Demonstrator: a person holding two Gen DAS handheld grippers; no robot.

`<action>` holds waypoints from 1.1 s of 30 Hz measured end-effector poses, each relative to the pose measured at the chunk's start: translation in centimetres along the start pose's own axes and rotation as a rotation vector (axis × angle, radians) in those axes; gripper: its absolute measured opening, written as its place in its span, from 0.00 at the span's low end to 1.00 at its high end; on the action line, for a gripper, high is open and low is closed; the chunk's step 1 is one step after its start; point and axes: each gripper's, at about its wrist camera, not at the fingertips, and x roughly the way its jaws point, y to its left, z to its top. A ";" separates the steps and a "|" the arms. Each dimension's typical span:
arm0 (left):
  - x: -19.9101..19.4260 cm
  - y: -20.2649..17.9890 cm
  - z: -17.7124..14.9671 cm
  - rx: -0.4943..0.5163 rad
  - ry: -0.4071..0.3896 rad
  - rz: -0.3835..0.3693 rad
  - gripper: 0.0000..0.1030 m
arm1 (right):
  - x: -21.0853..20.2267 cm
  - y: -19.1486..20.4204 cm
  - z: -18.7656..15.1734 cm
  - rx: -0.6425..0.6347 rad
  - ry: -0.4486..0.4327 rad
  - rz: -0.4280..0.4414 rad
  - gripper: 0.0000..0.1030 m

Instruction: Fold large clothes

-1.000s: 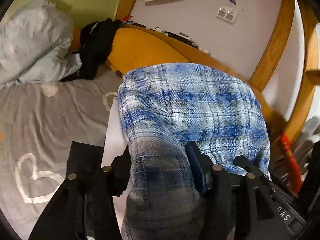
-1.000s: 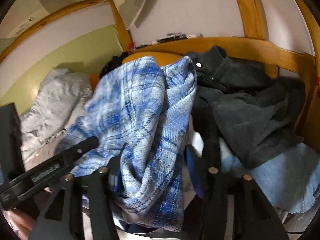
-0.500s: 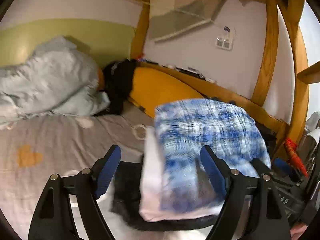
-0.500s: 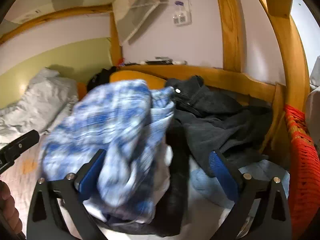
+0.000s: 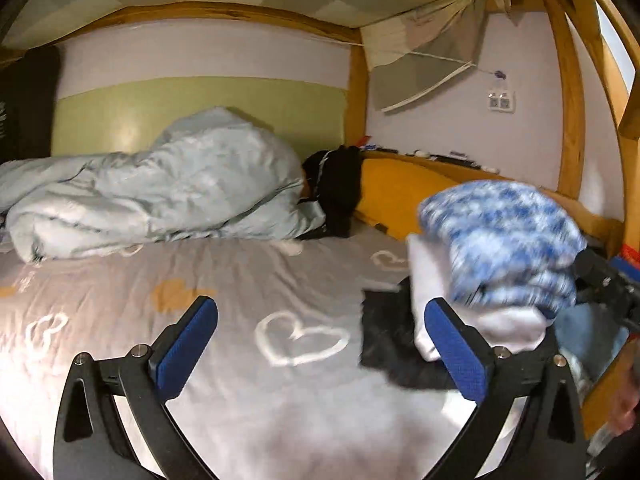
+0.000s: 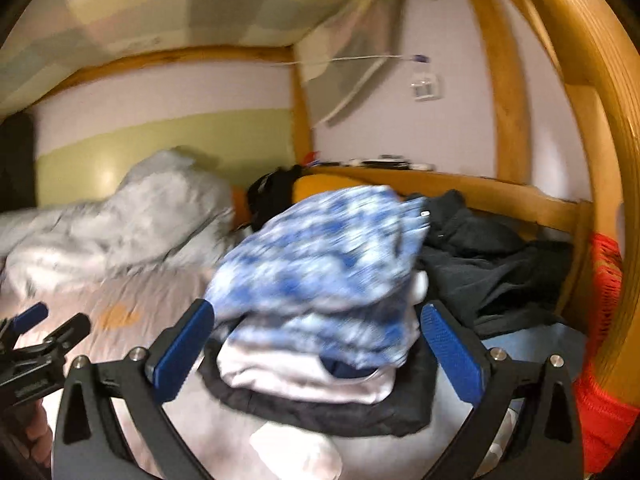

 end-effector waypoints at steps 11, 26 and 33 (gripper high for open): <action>1.4 3.1 -8.5 0.036 -0.060 0.185 1.00 | -0.3 2.9 -3.8 -0.017 0.137 0.081 1.00; 0.2 3.6 -10.3 0.038 -0.141 0.194 1.00 | 3.0 6.5 -6.3 -0.174 0.244 0.009 1.00; -0.2 3.7 -10.4 0.045 -0.151 0.190 1.00 | 3.6 6.7 -6.8 -0.162 0.279 0.000 1.00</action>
